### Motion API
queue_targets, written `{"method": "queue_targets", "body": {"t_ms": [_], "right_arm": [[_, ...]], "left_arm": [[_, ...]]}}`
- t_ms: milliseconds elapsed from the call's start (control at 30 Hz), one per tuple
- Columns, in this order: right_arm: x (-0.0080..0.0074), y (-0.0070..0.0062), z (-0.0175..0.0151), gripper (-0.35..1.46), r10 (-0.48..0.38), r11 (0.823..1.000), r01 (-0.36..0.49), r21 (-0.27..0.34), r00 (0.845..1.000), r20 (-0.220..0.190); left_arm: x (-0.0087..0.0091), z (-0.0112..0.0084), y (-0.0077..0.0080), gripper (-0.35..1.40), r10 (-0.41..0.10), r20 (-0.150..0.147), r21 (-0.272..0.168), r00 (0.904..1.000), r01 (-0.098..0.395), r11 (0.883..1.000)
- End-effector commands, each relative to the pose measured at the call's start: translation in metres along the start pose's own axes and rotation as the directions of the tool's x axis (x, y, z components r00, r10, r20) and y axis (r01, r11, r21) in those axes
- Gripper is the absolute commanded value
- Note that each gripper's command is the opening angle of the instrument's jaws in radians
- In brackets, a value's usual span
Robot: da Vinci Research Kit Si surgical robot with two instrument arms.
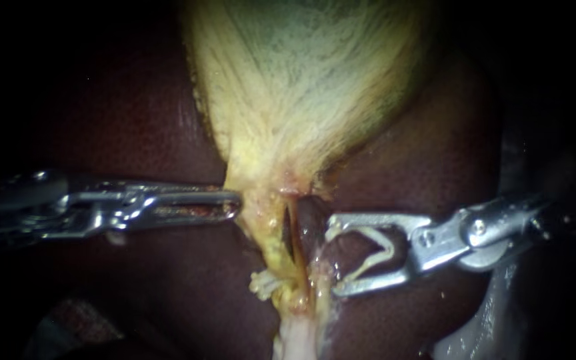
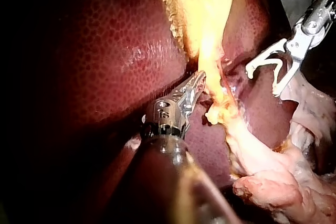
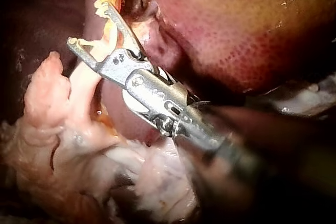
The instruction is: Clipping third clip left tube
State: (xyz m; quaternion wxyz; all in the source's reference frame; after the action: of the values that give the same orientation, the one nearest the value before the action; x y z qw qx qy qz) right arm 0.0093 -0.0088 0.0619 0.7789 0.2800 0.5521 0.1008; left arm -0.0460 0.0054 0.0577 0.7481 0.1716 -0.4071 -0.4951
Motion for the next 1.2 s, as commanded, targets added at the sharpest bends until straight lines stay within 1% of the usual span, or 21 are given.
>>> {"method": "queue_targets", "body": {"t_ms": [33,100,200,300,500,633,767,900,967,1067,1200], "right_arm": [[0.0000,0.0001,0.0003,0.60,0.010,1.000,-0.010,0.000,1.000,0.001],[-0.0002,0.0002,0.0013,0.60,0.038,0.999,-0.038,-0.005,0.999,0.000],[-0.0004,0.0007,0.0022,0.59,0.055,0.998,-0.055,-0.007,0.999,-0.001],[-0.0007,0.0015,0.0028,0.58,0.073,0.997,-0.073,-0.003,0.997,-0.001],[-0.0018,0.0027,0.0032,0.57,0.088,0.996,-0.088,-0.009,0.996,-0.001],[-0.0025,0.0035,0.0034,0.57,0.086,0.996,-0.086,-0.012,0.996,-0.003],[-0.0031,0.0042,0.0038,0.57,0.090,0.996,-0.090,-0.017,0.996,0.002],[-0.0035,0.0047,0.0044,0.57,0.089,0.996,-0.089,-0.021,0.996,0.009],[-0.0037,0.0049,0.0048,0.57,0.089,0.996,-0.088,-0.024,0.996,0.018],[-0.0041,0.0052,0.0059,0.57,0.086,0.996,-0.085,-0.030,0.996,0.018],[-0.0045,0.0052,0.0074,0.57,0.081,0.996,-0.081,-0.035,0.996,0.019]], "left_arm": [[0.0000,0.0000,0.0000,-0.35,-0.001,0.001,-0.001,1.0000,0.001,1.000],[0.0000,-0.0002,-0.0002,-0.35,-0.001,0.001,-0.002,1.0000,0.001,1.000],[0.0000,-0.0004,-0.0005,-0.35,-0.001,0.001,-0.003,1.0000,0.001,1.000],[0.0000,-0.0007,-0.0009,-0.35,-0.002,0.002,-0.005,1.0000,0.002,1.000],[0.0000,-0.0011,-0.0017,-0.35,-0.004,0.003,-0.008,1.0000,0.004,1.000],[0.0000,-0.0012,-0.0020,-0.35,-0.004,0.003,-0.009,1.0000,0.004,1.000],[0.0000,-0.0013,-0.0023,-0.35,-0.005,0.004,-0.010,1.0000,0.005,1.000],[-0.0001,-0.0013,-0.0025,-0.35,-0.005,0.003,-0.015,1.0000,0.005,1.000],[-0.0001,-0.0013,-0.0026,-0.35,0.000,0.003,-0.016,1.0000,0.000,1.000],[-0.0001,-0.0013,-0.0029,-0.35,0.000,0.002,-0.014,1.0000,0.000,1.000],[-0.0001,-0.0012,-0.0030,-0.35,0.000,0.002,-0.012,1.0000,0.000,1.000]]}}
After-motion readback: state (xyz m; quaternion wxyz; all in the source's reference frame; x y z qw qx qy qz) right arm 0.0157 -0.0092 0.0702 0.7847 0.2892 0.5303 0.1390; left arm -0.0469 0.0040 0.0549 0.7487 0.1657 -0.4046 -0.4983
